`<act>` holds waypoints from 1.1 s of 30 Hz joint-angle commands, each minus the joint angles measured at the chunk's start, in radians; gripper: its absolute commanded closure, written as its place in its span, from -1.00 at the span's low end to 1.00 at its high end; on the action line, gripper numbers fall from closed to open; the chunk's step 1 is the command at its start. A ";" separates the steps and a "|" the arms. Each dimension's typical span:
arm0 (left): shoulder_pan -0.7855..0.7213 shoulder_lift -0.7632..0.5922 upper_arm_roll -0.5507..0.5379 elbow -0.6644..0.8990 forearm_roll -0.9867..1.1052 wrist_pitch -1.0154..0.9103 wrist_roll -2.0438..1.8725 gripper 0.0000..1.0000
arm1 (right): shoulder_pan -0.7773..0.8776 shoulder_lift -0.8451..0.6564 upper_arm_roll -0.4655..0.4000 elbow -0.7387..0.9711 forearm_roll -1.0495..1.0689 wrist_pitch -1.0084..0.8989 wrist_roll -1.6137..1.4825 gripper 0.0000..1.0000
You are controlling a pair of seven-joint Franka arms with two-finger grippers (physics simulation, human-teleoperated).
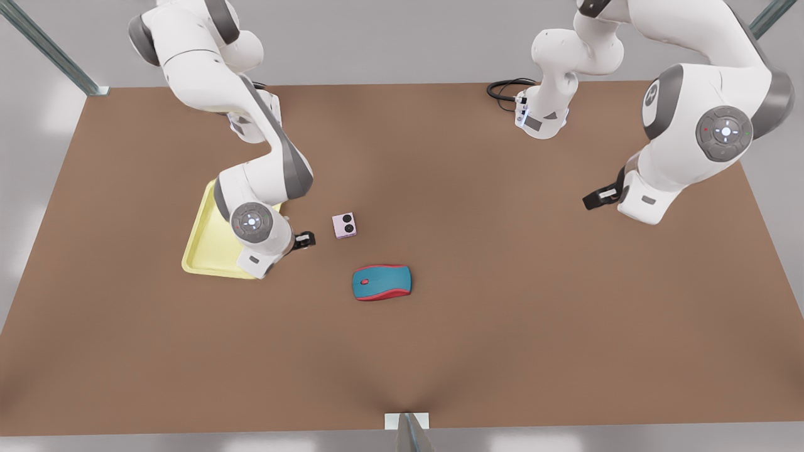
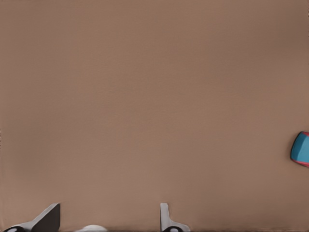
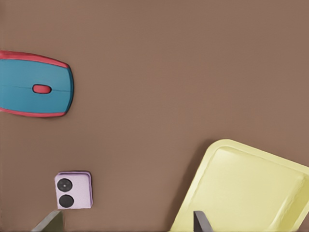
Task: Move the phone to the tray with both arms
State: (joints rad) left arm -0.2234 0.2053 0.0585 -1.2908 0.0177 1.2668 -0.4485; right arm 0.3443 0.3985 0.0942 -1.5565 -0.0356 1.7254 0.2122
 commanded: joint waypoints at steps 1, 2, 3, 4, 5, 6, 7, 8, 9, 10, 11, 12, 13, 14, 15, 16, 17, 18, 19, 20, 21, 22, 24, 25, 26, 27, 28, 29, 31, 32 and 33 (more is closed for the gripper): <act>0.002 0.000 0.000 0.002 -0.005 -0.081 0.475 -1.00 | 0.018 -0.023 0.022 -0.050 0.005 0.049 0.429 -1.00; 0.002 0.000 0.000 0.002 -0.005 -0.081 0.478 -1.00 | 0.019 -0.072 0.024 -0.145 0.042 0.105 0.431 -1.00; 0.002 0.000 0.000 0.002 -0.005 -0.081 0.481 -1.00 | 0.016 -0.109 0.024 -0.224 0.088 0.155 0.432 -1.00; 0.002 0.000 0.000 0.002 -0.005 -0.081 0.479 -1.00 | 0.019 -0.135 0.024 -0.295 0.091 0.220 0.444 -1.00; 0.002 0.000 0.000 0.002 -0.007 -0.081 0.479 -1.00 | 0.019 -0.159 0.041 -0.359 0.091 0.275 0.446 -1.00; 0.002 0.000 0.000 0.002 -0.005 -0.081 0.479 -1.00 | 0.019 -0.162 0.071 -0.384 0.092 0.299 0.483 -1.00; 0.002 0.000 0.000 0.002 -0.005 -0.081 0.479 -1.00 | 0.019 -0.156 0.101 -0.419 0.094 0.365 0.518 -1.00; 0.002 0.000 0.000 0.002 -0.007 -0.081 0.479 -1.00 | 0.019 -0.147 0.120 -0.464 0.115 0.459 0.516 -1.00; 0.002 0.000 -0.002 0.002 -0.007 -0.081 0.479 -1.00 | 0.019 -0.129 0.140 -0.470 0.115 0.500 0.510 -1.00; 0.002 0.000 0.000 0.002 -0.007 -0.081 0.479 -1.00 | 0.019 -0.115 0.170 -0.448 0.112 0.523 0.500 -1.00; 0.002 0.000 -0.002 0.001 -0.007 -0.081 0.479 -1.00 | 0.019 -0.079 0.212 -0.421 0.111 0.542 0.503 -1.00; 0.002 0.000 -0.002 0.002 -0.007 -0.081 0.479 -1.00 | 0.019 -0.053 0.231 -0.399 0.111 0.545 0.516 -1.00; 0.002 0.000 -0.002 0.001 -0.007 -0.080 0.479 -1.00 | 0.058 0.002 0.239 -0.369 0.108 0.542 0.518 -1.00; 0.002 0.000 -0.002 0.001 -0.007 -0.080 0.479 -1.00 | 0.067 0.033 0.239 -0.356 0.106 0.546 0.515 -1.00; 0.002 0.000 -0.002 0.001 -0.009 -0.080 0.479 -1.00 | 0.068 0.048 0.239 -0.356 0.060 0.551 0.513 -1.00; 0.002 0.000 -0.003 0.001 -0.010 -0.080 0.479 -1.00 | 0.068 0.049 0.239 -0.366 0.046 0.551 0.500 -1.00; 0.002 0.006 0.000 -0.001 -0.019 -0.073 0.476 -1.00 | 0.067 0.056 0.239 -0.370 0.034 0.554 0.478 -1.00; 0.004 0.014 0.001 -0.001 -0.042 -0.070 0.473 -1.00 | 0.055 0.054 0.239 -0.376 0.017 0.554 0.435 -1.00; 0.013 0.011 0.003 0.005 -0.087 -0.069 0.478 -1.00 | 0.030 0.056 0.231 -0.387 0.017 0.572 0.414 -1.00; 0.015 0.009 0.004 0.007 -0.099 -0.070 0.479 -1.00 | 0.013 0.054 0.231 -0.436 0.017 0.661 0.337 -1.00; 0.015 0.011 0.004 0.005 -0.099 -0.070 0.481 -1.00 | 0.012 0.057 0.229 -0.473 0.017 0.731 0.309 -1.00; 0.015 0.008 0.001 0.005 -0.098 -0.078 0.472 -1.00 | -0.001 0.065 0.229 -0.476 0.017 0.730 0.205 -1.00; 0.012 0.000 -0.009 0.008 -0.105 -0.084 0.464 -1.00 | -0.010 0.086 0.229 -0.488 0.017 0.747 0.115 -1.00; 0.012 -0.003 -0.008 0.007 -0.101 -0.109 0.465 -1.00 | -0.008 0.086 0.229 -0.517 0.017 0.792 0.110 -1.00; 0.012 -0.003 -0.003 0.007 -0.096 -0.153 0.470 -1.00 | -0.008 0.089 0.229 -0.519 0.016 0.792 0.092 -1.00; 0.012 0.000 -0.002 0.004 -0.094 -0.153 0.468 -1.00 | -0.021 0.083 0.229 -0.543 0.016 0.806 0.053 -1.00; 0.012 -0.003 0.000 0.005 -0.094 -0.159 0.468 -1.00 | -0.025 0.080 0.229 -0.562 0.013 0.816 0.044 -1.00; 0.012 -0.003 0.000 0.004 -0.093 -0.172 0.467 -1.00 | -0.028 0.079 0.229 -0.573 -0.023 0.819 0.042 -1.00; 0.012 -0.003 0.000 0.002 -0.087 -0.178 0.468 -1.00 | -0.027 0.079 0.229 -0.579 -0.026 0.818 0.042 -1.00; 0.013 -0.003 0.000 0.002 -0.085 -0.178 0.467 -1.00 | -0.025 0.082 0.229 -0.577 -0.024 0.819 0.044 -1.00; 0.012 -0.001 0.000 0.004 -0.085 -0.176 0.467 -1.00 | -0.021 0.086 0.228 -0.577 -0.026 0.819 0.042 -1.00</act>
State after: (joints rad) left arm -0.2113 0.2051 0.0582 -1.2882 -0.0705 1.1179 -0.0523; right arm 0.3212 0.4837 0.3223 -2.1330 -0.0541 2.5012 0.4081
